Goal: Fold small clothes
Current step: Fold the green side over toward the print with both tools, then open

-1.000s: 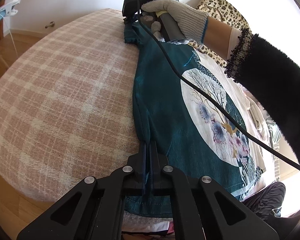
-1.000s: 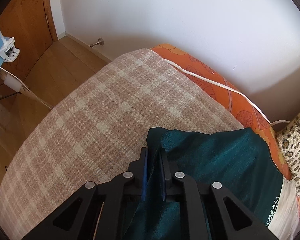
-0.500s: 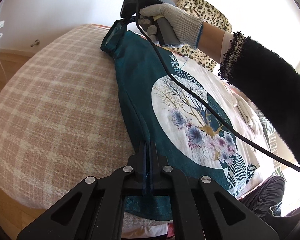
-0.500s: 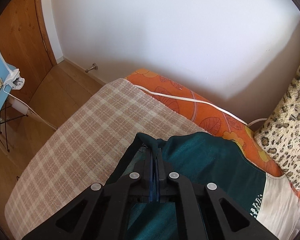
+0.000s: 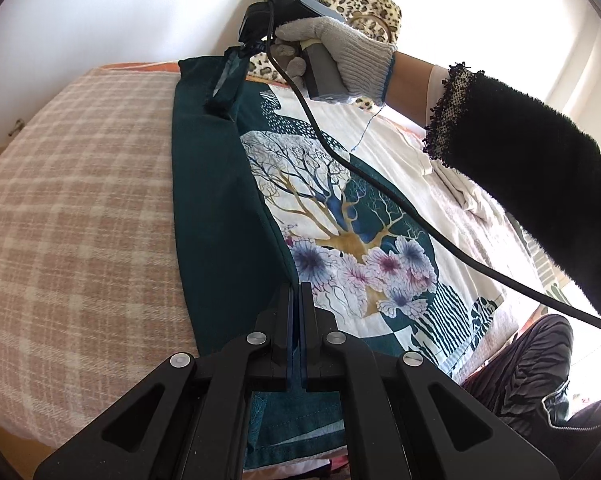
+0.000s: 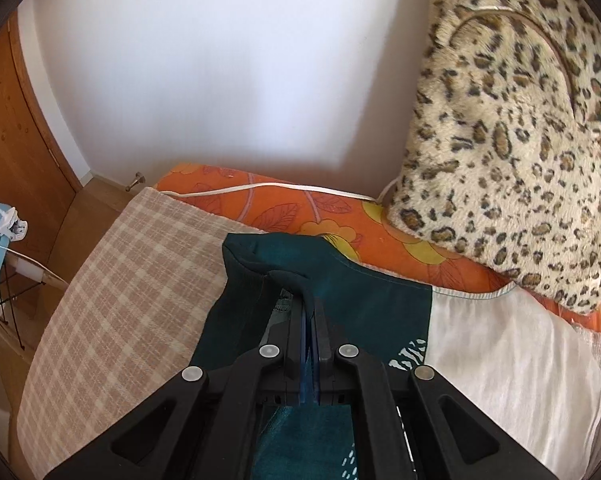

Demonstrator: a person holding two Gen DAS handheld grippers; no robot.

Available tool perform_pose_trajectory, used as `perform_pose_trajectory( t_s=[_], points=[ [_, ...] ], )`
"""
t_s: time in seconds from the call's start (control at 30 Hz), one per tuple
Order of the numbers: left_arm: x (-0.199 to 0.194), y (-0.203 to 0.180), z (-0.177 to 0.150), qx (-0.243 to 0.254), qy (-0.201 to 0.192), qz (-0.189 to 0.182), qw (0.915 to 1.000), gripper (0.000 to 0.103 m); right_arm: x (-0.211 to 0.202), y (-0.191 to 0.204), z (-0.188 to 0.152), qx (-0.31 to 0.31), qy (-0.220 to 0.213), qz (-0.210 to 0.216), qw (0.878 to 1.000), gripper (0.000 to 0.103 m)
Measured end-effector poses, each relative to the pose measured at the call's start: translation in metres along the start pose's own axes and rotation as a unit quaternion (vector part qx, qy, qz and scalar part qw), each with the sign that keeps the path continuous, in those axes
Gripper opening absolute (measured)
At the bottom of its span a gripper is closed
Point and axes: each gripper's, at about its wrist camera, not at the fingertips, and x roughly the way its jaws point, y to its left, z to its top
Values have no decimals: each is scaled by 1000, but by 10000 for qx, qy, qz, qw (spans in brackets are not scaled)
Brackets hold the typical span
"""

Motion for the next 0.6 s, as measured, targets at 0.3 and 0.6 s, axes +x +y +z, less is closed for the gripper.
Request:
perform_pose_trajectory(
  t_s=[0.3,0.6],
  points=[
    [17,-26,-6,344,317,-156,9988,1,10,-76,-37,618,176,-73,9979,0],
    [28,-48,-8,709,654,-273,9950,11,0,-95,-46,294,74,-984,9947,59]
  ],
)
